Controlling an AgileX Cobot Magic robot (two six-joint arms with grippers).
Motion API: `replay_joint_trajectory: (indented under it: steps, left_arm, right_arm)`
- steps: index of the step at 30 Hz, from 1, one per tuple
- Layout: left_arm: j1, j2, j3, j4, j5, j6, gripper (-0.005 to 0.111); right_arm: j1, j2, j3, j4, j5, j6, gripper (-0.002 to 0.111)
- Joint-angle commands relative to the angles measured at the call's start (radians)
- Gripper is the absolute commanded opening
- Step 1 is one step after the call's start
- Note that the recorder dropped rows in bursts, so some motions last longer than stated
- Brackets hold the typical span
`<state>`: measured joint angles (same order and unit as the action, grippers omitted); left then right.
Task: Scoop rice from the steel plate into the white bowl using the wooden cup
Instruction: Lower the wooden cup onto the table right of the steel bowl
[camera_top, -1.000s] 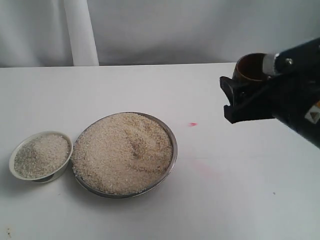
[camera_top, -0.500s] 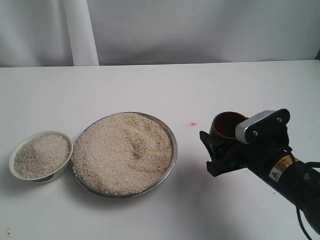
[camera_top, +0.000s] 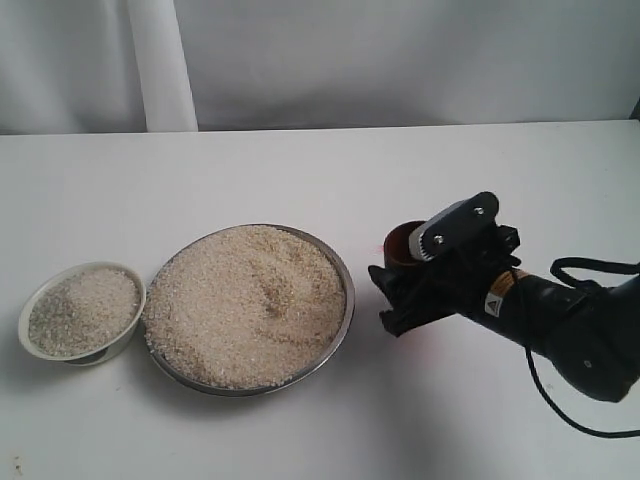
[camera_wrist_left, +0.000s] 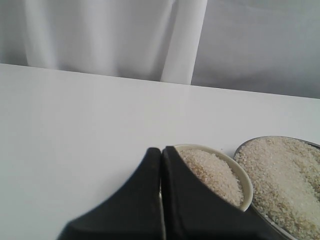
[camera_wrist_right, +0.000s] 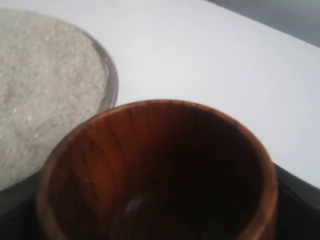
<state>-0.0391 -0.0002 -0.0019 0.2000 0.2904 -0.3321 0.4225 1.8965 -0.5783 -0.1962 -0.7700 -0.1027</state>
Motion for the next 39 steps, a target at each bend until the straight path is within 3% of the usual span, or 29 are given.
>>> replay_joint_trajectory:
  steps: [1,5,8,13,23,26,30,33,39]
  left_arm:
    - [-0.002,0.000,0.002,-0.001,-0.006,-0.004,0.000]
    - [-0.002,0.000,0.002,-0.001,-0.006,-0.004,0.000]
    - [-0.002,0.000,0.002,-0.001,-0.006,-0.004,0.000]
    - [-0.002,0.000,0.002,-0.001,-0.006,-0.004,0.000]
    - [-0.002,0.000,0.002,-0.001,-0.006,-0.004,0.000]
    - [-0.002,0.000,0.002,-0.001,-0.006,-0.004,0.000]
    - [-0.002,0.000,0.002,-0.001,-0.006,-0.004,0.000]
    - [-0.002,0.000,0.002,-0.001,-0.006,-0.004,0.000]
    - [-0.002,0.000,0.002,-0.001,-0.006,-0.004,0.000]
  right_arm:
    - [-0.014,-0.003,-0.017,-0.132,0.066,-0.057,0.000]
    - [-0.113,-0.003,-0.017,-0.273,0.084,0.038,0.000]
    - [-0.218,0.042,-0.017,-0.573,-0.092,0.215,0.000]
    - [-0.283,0.173,-0.017,-0.703,-0.287,0.190,0.000]
    - [-0.283,0.189,-0.017,-0.623,-0.247,0.167,0.001]
    - [-0.283,0.189,-0.017,-0.623,-0.251,0.165,0.014]
    - [-0.283,0.189,-0.017,-0.612,-0.255,0.242,0.049]
    - [-0.283,0.189,-0.017,-0.601,-0.255,0.271,0.066]
    - [-0.283,0.189,-0.017,-0.601,-0.255,0.271,0.072]
